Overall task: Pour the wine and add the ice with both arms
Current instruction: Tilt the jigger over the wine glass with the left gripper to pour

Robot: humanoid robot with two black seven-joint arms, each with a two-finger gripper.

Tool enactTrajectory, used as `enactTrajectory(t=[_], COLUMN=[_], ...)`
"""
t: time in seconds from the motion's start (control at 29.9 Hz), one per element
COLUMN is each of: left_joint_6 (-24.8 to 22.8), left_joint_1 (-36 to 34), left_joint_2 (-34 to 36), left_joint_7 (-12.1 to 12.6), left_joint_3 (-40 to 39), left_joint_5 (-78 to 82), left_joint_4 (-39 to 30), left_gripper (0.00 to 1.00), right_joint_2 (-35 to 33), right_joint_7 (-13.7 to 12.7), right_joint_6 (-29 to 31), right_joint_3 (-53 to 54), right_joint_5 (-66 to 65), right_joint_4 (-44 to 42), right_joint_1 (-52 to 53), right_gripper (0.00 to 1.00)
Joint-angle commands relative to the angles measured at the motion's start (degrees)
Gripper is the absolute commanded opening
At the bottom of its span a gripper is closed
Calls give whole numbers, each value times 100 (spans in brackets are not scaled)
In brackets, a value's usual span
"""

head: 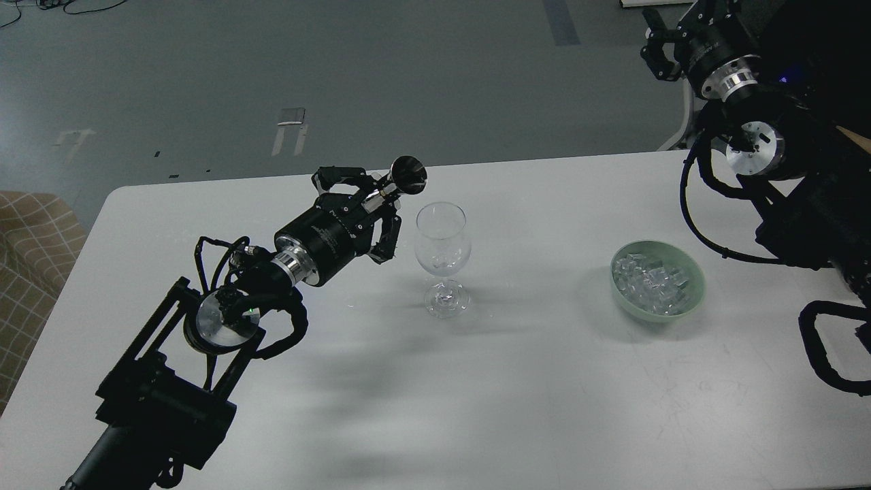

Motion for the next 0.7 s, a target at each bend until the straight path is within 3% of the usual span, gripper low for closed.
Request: enactTrajectory(t=[0.0,0.67], left_joint_6=[-1,-27], left_joint_1=[1,1], left_joint_2=[0,-8], left_joint_7=[-11,-2], left_joint_3=[0,88], left_joint_5=[161,1014], left_joint_4=[3,-304], left_gripper=[1,1], right_joint_2=[2,-7], right_joint_7=[1,1], right_joint_6=[1,-8], right_joint_3=[0,0], right_joint_5=[0,0], right_joint_4=[0,0], right_joint_1=[0,9], right_gripper=[100,100])
